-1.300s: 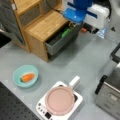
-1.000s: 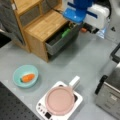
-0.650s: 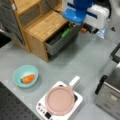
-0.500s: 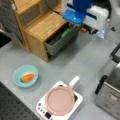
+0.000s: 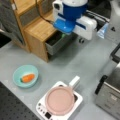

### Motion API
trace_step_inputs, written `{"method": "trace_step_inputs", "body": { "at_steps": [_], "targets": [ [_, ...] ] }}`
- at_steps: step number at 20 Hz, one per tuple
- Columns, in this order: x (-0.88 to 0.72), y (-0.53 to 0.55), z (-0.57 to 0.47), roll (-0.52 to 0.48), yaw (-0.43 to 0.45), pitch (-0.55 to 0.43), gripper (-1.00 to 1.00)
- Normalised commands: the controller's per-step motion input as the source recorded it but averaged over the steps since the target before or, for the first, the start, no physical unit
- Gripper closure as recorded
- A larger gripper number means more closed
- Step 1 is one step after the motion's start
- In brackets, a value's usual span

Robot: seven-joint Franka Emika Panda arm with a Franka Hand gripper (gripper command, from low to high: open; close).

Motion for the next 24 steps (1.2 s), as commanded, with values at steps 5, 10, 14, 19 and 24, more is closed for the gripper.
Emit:
{"method": "trace_step_inputs", "body": {
  "at_steps": [5,10,14,19,24],
  "targets": [
    [0.79,-0.11,-0.05,-0.066,0.13,0.163,-1.0],
    [0.74,-0.17,0.0,-0.074,0.17,0.16,-1.0],
    [0.64,-0.26,0.02,-0.066,0.173,0.122,-1.0],
    [0.56,-0.28,0.06,-0.135,0.073,0.217,-1.0],
    [0.71,-0.21,0.03,-0.155,-0.038,0.334,-1.0]
  ]
}}
